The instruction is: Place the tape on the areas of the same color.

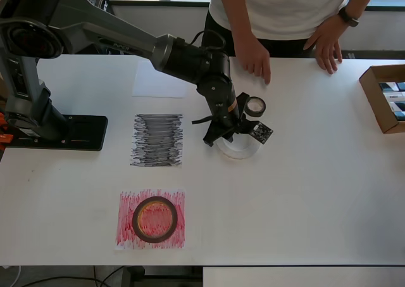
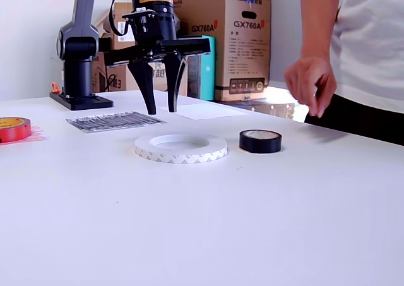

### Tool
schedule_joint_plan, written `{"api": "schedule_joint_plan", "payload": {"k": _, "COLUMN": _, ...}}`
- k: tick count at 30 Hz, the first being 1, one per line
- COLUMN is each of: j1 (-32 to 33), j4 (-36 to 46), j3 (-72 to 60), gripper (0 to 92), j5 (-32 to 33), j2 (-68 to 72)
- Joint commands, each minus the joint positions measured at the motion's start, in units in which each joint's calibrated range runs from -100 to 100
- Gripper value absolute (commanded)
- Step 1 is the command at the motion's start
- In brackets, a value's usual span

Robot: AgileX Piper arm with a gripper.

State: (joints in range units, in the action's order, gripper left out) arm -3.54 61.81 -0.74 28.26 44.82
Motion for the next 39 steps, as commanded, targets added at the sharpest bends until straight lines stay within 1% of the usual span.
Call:
{"api": "schedule_joint_plan", "payload": {"k": 1, "j1": 1.0, "j4": 0.1, "j3": 0.1, "gripper": 34.0, "j5": 0.3, "j2": 0.4}}
{"api": "schedule_joint_plan", "payload": {"k": 7, "j1": 3.6, "j4": 0.1, "j3": -2.7, "gripper": 34.0, "j5": 0.0, "j2": 1.1}}
{"api": "schedule_joint_plan", "payload": {"k": 14, "j1": 5.5, "j4": 0.9, "j3": -10.8, "gripper": 34.0, "j5": -0.3, "j2": 4.8}}
{"api": "schedule_joint_plan", "payload": {"k": 24, "j1": 7.3, "j4": 4.9, "j3": -22.0, "gripper": 34.0, "j5": 0.0, "j2": 10.1}}
{"api": "schedule_joint_plan", "payload": {"k": 30, "j1": 7.4, "j4": 5.6, "j3": -23.1, "gripper": 34.0, "j5": 1.3, "j2": 11.1}}
{"api": "schedule_joint_plan", "payload": {"k": 39, "j1": 8.3, "j4": 5.4, "j3": -23.2, "gripper": 34.0, "j5": 1.5, "j2": 12.5}}
